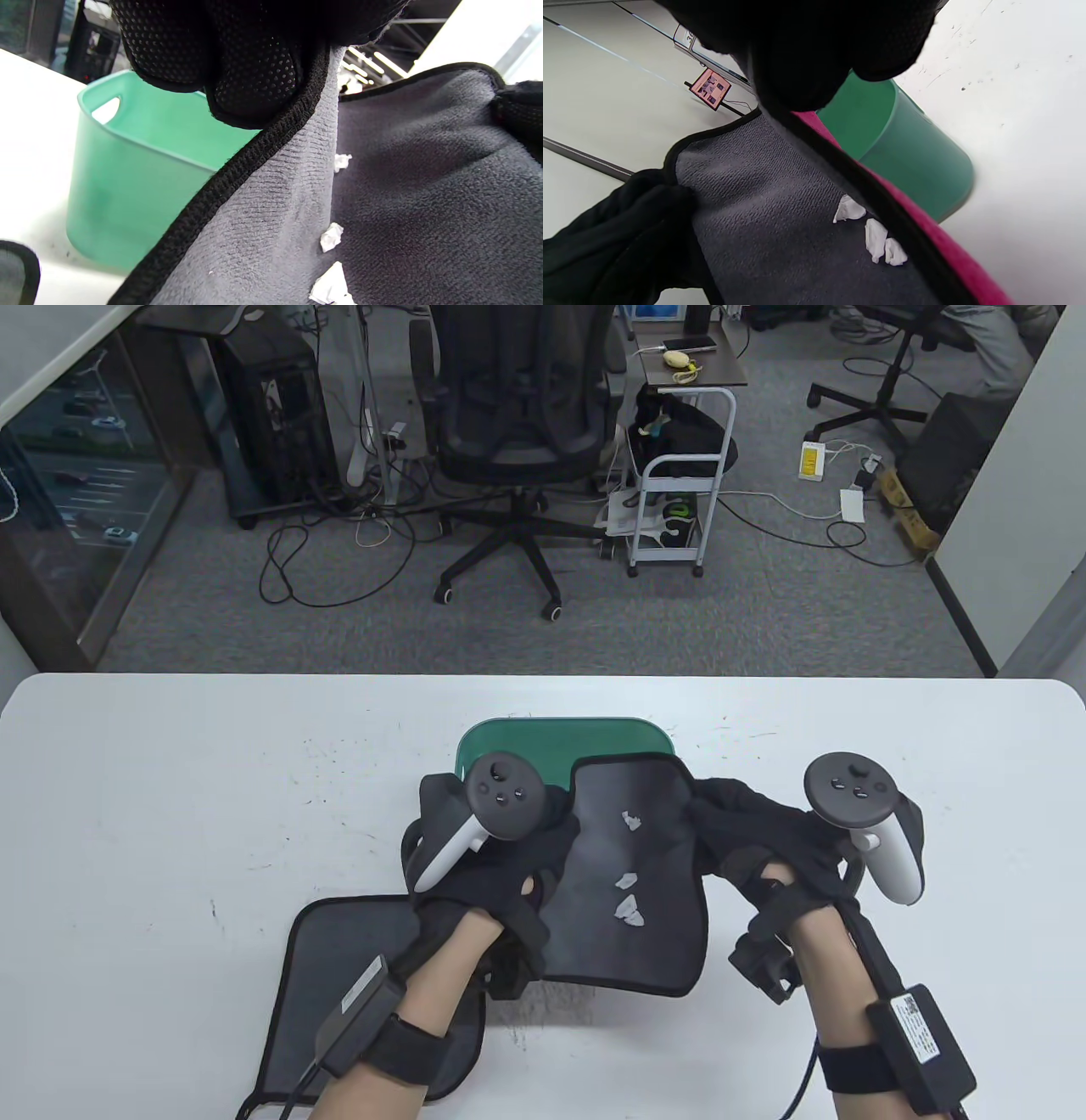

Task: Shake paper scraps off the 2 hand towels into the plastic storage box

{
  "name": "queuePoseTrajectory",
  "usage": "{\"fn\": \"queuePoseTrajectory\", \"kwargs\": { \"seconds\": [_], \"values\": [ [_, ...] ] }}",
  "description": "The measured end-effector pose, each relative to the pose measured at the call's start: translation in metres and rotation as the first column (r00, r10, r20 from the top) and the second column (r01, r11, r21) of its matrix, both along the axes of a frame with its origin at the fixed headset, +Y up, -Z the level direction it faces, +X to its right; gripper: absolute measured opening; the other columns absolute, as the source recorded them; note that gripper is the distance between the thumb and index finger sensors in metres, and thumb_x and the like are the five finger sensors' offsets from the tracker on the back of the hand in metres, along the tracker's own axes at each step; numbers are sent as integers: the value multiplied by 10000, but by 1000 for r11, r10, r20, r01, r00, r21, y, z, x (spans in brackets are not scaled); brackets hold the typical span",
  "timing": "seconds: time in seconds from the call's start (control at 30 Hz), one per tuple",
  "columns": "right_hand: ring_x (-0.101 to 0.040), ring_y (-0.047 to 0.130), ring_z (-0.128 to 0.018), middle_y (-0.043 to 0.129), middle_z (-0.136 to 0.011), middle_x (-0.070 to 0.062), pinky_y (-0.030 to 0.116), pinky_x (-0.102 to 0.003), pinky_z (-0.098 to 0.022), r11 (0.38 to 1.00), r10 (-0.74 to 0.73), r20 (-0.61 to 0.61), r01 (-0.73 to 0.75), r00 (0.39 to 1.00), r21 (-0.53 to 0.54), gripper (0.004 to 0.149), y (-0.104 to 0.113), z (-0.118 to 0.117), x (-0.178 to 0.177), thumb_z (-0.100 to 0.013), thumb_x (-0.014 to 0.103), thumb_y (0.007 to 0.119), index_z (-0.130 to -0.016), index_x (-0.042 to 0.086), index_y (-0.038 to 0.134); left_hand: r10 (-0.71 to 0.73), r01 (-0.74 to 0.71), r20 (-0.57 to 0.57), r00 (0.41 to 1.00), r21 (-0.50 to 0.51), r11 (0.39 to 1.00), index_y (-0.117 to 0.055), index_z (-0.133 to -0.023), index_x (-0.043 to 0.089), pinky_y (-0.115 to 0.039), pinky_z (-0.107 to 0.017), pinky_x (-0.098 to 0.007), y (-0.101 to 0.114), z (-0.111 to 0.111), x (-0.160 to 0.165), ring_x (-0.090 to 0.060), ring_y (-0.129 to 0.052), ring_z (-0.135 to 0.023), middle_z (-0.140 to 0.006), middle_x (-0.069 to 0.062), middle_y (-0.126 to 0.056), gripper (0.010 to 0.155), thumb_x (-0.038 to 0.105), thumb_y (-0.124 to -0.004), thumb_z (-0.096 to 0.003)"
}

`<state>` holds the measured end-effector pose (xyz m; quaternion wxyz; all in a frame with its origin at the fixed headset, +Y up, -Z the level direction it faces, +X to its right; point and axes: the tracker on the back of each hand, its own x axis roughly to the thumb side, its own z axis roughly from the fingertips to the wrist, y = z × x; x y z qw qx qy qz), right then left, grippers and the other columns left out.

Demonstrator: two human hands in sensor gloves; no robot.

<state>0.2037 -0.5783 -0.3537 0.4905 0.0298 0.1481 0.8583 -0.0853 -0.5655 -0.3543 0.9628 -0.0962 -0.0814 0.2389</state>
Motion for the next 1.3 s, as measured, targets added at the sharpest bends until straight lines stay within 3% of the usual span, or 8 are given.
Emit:
{"fn": "queuePoseTrajectory", "kwargs": {
  "seconds": [0.53, 0.8, 0.93, 1.03, 1.17, 1.3],
  "values": [
    [-178, 1025, -417, 983, -724, -47, 831, -440, -421, 980, -192, 141, 198, 971, -28, 392, 22, -43, -6, -508, 382, 813, -874, 247, 843, 27, -27, -128, 991, 6, 1000, -722, -973, 309, -873, -507, -396, 30, -61, -17, -107, -1035, -539, -799, 25, -1005, 430, 445, -694, -566],
    [-181, 1020, -440, 972, -742, -43, 825, -445, -438, 956, -292, 188, 285, 938, 64, 392, 28, -58, -11, -510, 382, 804, -881, 256, 830, 75, -53, -201, 977, 113, 992, -723, -970, 320, -873, -515, -399, 35, -72, -22, -109, -1036, -553, -804, 35, -1005, 427, 453, -692, -565],
    [-188, 1017, -471, 962, -762, -38, 816, -452, -463, 952, -289, 186, 262, 939, 157, 393, 28, -62, -18, -510, 382, 800, -885, 269, 821, 116, -67, -239, 964, 201, 977, -721, -965, 344, -863, -538, -413, 34, -74, -25, -124, -1032, -593, -819, 50, -1001, 421, 462, -691, -563],
    [-195, 1022, -491, 963, -767, -37, 815, -459, -477, 932, -263, 211, 192, 942, 306, 391, 25, -64, -24, -503, 383, 807, -879, 278, 828, 146, -65, -279, 949, 280, 958, -719, -963, 367, -846, -574, -434, 29, -74, -27, -144, -1016, -660, -849, 63, -988, 417, 471, -689, -560],
    [-228, 1011, -584, 941, -819, -25, 788, -484, -534, 930, -128, 254, 27, 959, 368, 388, 12, -65, -31, -495, 394, 809, -872, 303, 832, 157, -50, -285, 945, 352, 935, -711, -962, 388, -809, -628, -465, 16, -76, -27, -179, -978, -758, -898, 70, -960, 417, 480, -686, -556],
    [-307, 931, -752, 889, -894, -41, 711, -542, -610, 929, 14, 262, -109, 965, 355, 387, -13, -68, -40, -492, 402, 808, -867, 313, 837, 109, -1, -281, 954, 359, 933, -723, -953, 389, -807, -628, -476, -9, -81, -25, -189, -977, -770, -903, 64, -961, 414, 478, -692, -550]
  ]
}}
